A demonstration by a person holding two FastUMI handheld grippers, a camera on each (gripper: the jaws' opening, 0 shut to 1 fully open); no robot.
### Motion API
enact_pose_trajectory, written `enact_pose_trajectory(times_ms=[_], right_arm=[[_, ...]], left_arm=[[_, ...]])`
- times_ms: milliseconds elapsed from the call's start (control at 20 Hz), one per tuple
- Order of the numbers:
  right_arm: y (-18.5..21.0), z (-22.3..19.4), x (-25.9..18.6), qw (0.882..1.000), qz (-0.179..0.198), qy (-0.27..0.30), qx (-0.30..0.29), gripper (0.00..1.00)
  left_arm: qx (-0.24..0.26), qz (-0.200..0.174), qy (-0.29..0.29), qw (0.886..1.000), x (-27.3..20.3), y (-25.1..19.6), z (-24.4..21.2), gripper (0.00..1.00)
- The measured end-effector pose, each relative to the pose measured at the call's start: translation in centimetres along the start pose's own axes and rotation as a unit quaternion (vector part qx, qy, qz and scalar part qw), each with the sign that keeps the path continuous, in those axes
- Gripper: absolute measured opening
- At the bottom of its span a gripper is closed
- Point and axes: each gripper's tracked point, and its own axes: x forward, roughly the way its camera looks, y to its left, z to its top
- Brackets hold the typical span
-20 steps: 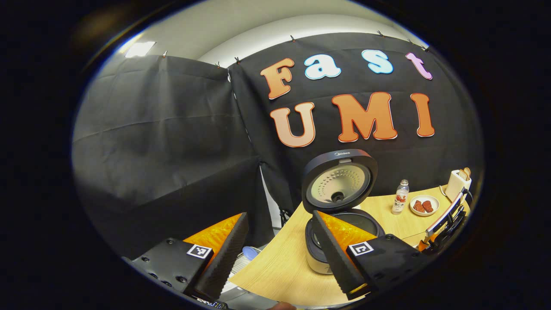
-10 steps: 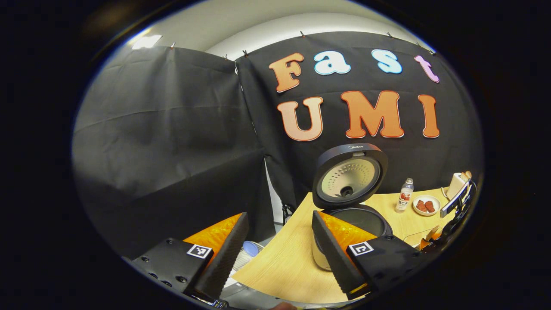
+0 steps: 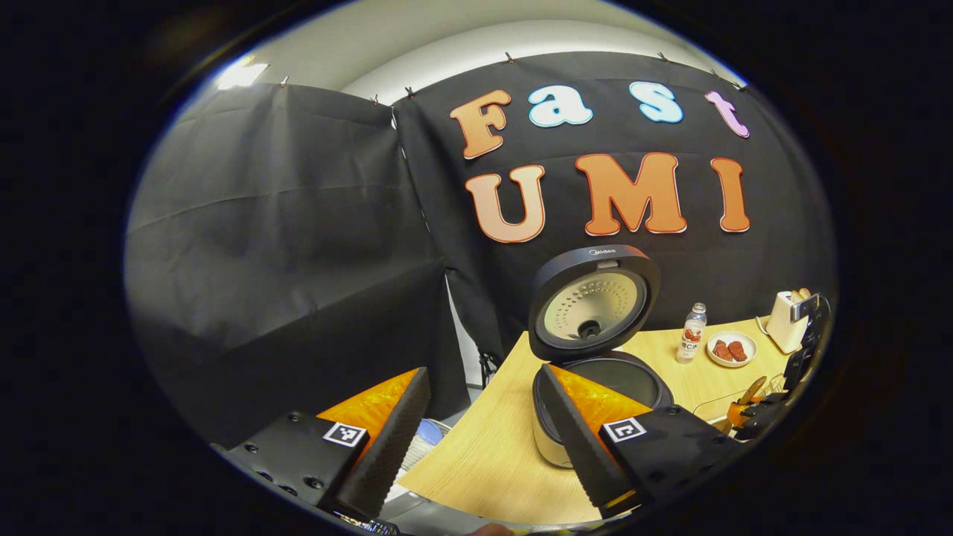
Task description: Close the left gripper, press the button to open the rice cooker; take a wooden spoon from the chopstick holder with the right hand, scoop a spoonful of rice and pour it into the rice cooker, then put the wooden spoon back into the chopstick holder.
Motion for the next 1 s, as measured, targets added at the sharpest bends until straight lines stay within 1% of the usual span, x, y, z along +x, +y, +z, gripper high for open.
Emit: enact_pose_trajectory(times_ms=[200,350,550,600,650,850,1000], right_arm=[[-0.6,0.0,0.4,0.998,0.020,0.009,0.059,0.06],[-0.9,0.0,0.7,0.994,0.038,0.017,0.100,0.06],[-1.2,0.0,1.1,0.990,0.050,0.022,0.133,0.06],[-1.2,0.1,1.1,0.988,0.054,0.024,0.140,0.06],[-1.3,0.0,1.1,0.987,0.057,0.024,0.147,0.06],[-1.1,-0.4,1.3,0.980,0.075,0.026,0.181,0.06],[-1.2,0.0,1.2,0.973,0.090,0.029,0.210,0.06]], left_arm=[[-0.001,-0.007,0.005,1.000,0.3,-0.6,0.1,0.92],[0.003,-0.012,0.005,1.000,0.6,-1.4,0.4,0.92],[0.010,-0.020,0.007,1.000,0.7,-2.5,0.6,0.92],[0.012,-0.022,0.006,1.000,0.6,-2.6,0.7,1.00],[0.014,-0.023,0.005,1.000,0.7,-2.8,0.9,0.92],[0.019,-0.031,0.005,0.999,1.0,-3.8,1.5,0.92],[0.025,-0.037,0.004,0.999,1.2,-4.6,1.9,0.92]])
